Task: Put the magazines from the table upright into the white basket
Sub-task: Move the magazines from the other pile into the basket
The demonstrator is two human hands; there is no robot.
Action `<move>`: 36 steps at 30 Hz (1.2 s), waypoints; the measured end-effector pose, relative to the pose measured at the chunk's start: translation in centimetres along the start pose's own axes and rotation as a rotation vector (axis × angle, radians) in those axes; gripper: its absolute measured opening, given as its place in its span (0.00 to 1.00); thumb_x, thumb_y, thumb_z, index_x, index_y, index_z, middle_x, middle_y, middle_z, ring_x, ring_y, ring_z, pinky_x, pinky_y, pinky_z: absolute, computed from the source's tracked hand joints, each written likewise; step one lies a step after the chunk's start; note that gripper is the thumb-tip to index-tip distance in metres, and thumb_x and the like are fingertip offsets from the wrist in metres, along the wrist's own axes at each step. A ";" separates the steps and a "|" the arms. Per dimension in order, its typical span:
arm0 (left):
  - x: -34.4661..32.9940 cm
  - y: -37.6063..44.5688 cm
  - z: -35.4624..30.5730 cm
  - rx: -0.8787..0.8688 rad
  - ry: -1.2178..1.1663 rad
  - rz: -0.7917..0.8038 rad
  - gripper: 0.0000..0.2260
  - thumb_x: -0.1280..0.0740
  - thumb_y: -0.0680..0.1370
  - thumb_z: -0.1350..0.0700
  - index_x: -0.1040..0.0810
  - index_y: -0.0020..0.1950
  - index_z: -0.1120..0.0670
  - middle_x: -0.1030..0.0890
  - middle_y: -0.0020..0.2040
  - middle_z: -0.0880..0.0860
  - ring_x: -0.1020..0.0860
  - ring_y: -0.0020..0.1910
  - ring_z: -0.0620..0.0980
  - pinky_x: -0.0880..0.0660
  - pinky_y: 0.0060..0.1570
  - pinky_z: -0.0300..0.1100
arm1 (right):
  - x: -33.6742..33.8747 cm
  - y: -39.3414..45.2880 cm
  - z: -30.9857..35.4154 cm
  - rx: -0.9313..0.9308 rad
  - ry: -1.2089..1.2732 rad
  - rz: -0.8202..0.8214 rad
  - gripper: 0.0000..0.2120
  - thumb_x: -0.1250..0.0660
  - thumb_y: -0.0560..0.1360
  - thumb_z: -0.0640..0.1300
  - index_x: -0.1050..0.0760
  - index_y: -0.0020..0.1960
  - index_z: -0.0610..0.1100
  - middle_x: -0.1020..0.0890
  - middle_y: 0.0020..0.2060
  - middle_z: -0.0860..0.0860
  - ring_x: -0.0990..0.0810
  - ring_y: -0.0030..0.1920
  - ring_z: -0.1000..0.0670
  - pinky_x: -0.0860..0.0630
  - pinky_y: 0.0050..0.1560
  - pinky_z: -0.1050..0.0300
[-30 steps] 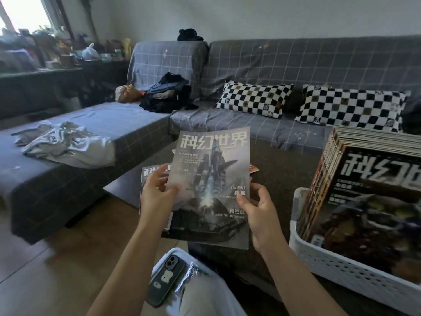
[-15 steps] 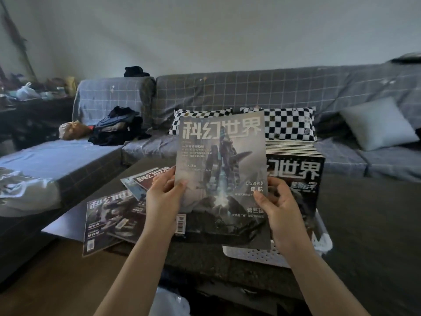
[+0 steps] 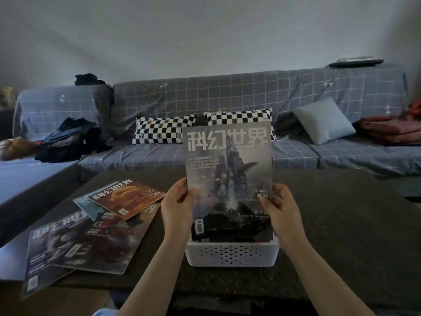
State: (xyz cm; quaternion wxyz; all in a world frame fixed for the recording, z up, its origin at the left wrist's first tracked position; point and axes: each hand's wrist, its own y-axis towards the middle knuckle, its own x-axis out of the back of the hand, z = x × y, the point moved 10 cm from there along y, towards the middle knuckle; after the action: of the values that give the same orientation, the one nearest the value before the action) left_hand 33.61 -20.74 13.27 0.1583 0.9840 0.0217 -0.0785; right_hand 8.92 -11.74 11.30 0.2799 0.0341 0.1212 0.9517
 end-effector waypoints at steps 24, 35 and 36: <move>0.7 -1.3 4.5 -0.027 0.521 -0.076 0.11 0.23 0.69 0.55 0.24 0.42 0.45 0.20 0.40 0.45 0.22 0.39 0.40 0.31 0.36 0.31 | 2.8 -0.2 -4.2 0.014 -0.460 -0.195 0.16 0.27 0.70 0.39 0.31 0.45 0.54 0.22 0.37 0.58 0.24 0.38 0.60 0.33 0.33 0.70; 1.3 -1.5 5.0 -0.018 0.488 -0.113 0.13 0.25 0.70 0.56 0.27 0.45 0.44 0.22 0.45 0.45 0.23 0.44 0.42 0.31 0.39 0.32 | 2.3 -0.4 -3.4 0.118 -0.538 -0.169 0.16 0.26 0.69 0.40 0.31 0.47 0.52 0.24 0.41 0.56 0.23 0.44 0.52 0.30 0.38 0.67; 1.4 -1.5 5.2 -0.011 0.471 -0.111 0.13 0.25 0.71 0.56 0.26 0.48 0.45 0.22 0.47 0.45 0.22 0.45 0.42 0.30 0.40 0.32 | 2.4 -0.4 -3.5 0.115 -0.538 -0.181 0.16 0.26 0.69 0.40 0.30 0.49 0.50 0.25 0.44 0.56 0.23 0.46 0.51 0.30 0.39 0.67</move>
State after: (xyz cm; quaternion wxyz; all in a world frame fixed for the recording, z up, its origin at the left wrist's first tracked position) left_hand 34.09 -20.94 7.77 0.1496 0.9716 0.1124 0.1448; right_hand 6.67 -10.82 7.77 0.3834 0.2905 0.0990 0.8711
